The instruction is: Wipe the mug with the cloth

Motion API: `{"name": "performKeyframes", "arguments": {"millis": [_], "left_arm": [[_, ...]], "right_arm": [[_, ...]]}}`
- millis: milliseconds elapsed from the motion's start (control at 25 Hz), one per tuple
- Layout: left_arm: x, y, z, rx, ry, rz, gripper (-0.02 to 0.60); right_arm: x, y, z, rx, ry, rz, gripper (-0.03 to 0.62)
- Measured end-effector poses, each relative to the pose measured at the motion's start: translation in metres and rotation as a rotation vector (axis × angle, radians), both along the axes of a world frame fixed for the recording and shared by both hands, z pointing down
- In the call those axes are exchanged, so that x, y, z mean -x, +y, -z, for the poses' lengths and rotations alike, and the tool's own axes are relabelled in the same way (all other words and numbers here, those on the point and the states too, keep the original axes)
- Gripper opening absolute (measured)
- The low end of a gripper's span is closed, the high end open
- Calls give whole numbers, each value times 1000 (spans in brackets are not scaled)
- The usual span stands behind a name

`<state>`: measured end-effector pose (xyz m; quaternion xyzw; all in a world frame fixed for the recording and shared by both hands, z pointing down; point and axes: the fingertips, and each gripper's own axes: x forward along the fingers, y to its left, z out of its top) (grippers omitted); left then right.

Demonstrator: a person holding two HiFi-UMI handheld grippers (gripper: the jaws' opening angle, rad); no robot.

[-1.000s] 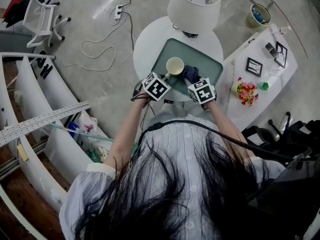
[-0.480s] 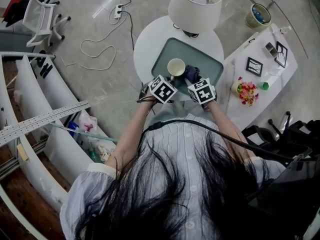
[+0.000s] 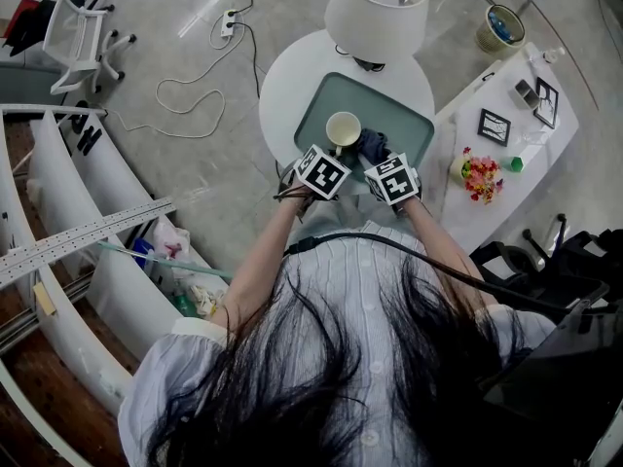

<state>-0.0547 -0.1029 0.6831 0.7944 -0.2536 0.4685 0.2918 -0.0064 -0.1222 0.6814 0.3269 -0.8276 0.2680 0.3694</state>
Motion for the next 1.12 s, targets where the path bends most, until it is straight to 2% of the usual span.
{"name": "performKeyframes", "arguments": {"millis": [240,720,1000,1120], "left_arm": [[-2,-1,0,4,12,32,66],[-10,1,-1,-4,17,3,66],[-2,6,4,-6,34,0,66],[10,8,9,-11,49,37,66]], "right_arm": [[8,11,0,7,-8,29,94],[27,30,5,4,-7,118,94],[20,27,8,10,-19,57,94],[13,23,7,-10,-3,35,94]]}}
